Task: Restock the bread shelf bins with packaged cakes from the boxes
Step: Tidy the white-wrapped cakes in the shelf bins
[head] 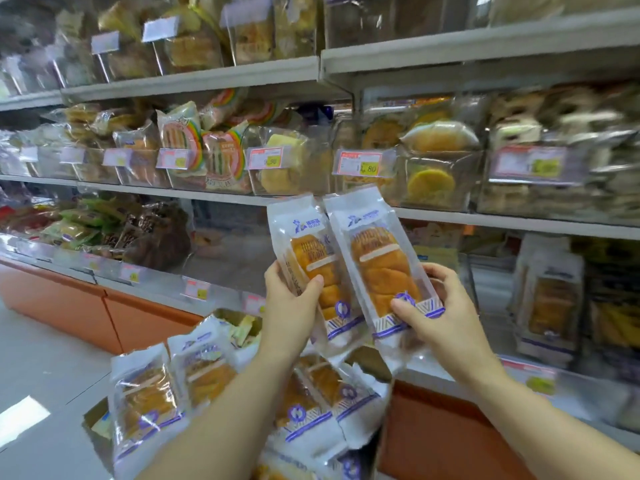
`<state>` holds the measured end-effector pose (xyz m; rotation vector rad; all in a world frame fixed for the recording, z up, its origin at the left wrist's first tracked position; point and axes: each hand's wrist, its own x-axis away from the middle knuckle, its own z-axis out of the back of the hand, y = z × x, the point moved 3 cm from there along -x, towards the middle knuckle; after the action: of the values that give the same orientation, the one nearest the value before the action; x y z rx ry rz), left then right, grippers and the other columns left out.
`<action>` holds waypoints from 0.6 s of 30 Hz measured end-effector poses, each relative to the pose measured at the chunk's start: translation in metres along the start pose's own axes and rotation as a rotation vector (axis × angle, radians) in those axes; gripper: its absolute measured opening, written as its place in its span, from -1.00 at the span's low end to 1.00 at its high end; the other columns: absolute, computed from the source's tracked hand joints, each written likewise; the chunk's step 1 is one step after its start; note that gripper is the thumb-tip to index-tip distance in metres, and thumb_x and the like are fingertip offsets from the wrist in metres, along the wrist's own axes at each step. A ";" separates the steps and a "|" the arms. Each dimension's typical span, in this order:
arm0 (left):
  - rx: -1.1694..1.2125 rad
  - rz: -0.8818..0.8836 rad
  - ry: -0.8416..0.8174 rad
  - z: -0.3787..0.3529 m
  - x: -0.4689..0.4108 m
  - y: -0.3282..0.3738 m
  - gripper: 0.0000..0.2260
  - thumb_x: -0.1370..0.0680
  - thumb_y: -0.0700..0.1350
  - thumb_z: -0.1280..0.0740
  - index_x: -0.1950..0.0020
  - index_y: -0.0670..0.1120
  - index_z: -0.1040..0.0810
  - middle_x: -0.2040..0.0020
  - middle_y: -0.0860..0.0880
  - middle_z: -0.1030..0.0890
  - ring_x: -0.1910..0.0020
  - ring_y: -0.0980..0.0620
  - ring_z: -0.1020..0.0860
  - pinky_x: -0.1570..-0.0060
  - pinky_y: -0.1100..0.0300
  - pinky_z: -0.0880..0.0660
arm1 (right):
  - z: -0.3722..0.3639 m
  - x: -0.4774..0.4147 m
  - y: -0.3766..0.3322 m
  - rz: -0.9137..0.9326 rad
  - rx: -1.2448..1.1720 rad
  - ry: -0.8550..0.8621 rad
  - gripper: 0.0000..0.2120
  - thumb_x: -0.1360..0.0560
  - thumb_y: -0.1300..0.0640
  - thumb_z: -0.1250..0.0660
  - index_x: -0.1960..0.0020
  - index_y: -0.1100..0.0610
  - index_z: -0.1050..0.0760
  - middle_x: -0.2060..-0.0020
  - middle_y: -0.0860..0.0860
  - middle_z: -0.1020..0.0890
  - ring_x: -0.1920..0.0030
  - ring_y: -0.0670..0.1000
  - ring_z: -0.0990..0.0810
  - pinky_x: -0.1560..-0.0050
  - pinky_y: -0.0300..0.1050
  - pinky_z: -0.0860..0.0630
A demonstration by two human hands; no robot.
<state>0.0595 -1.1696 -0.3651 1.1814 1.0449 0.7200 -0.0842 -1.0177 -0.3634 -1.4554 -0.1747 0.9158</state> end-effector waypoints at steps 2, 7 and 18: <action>0.020 0.028 -0.068 -0.033 0.006 0.001 -0.48 -0.53 -0.04 -0.38 -0.39 0.01 -0.20 -0.17 0.05 -0.54 -0.17 -0.01 -0.55 -0.23 -0.08 -0.47 | 0.021 0.006 -0.001 -0.002 -0.005 0.002 -0.52 -0.37 0.16 -0.51 -0.16 -0.14 -0.38 -0.08 -0.16 -0.56 -0.02 -0.23 -0.58 0.01 -0.28 -0.53; 0.052 0.048 -0.243 -0.100 0.023 0.010 -0.52 -0.55 -0.02 -0.35 -0.28 0.13 -0.09 -0.13 0.08 -0.57 -0.12 0.07 -0.56 -0.22 -0.06 -0.48 | 0.078 0.012 0.011 -0.075 0.061 0.017 -0.60 -0.42 0.11 -0.46 -0.15 -0.13 -0.36 -0.06 -0.15 -0.58 0.02 -0.26 -0.58 0.10 -0.38 -0.49; 0.074 0.065 -0.612 -0.236 0.066 0.018 -0.67 -0.48 0.26 -0.22 -0.08 0.16 -0.17 -0.21 -0.04 -0.48 -0.14 0.01 -0.53 -0.17 -0.02 -0.50 | 0.195 0.020 0.047 -0.231 0.166 0.107 -0.62 -0.38 0.06 -0.50 -0.09 0.03 -0.40 0.06 -0.02 -0.64 0.04 -0.04 -0.63 -0.01 -0.07 -0.57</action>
<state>-0.1321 -1.0160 -0.3742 1.3857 0.5231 0.3290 -0.2111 -0.8622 -0.3811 -1.2961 -0.1786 0.6479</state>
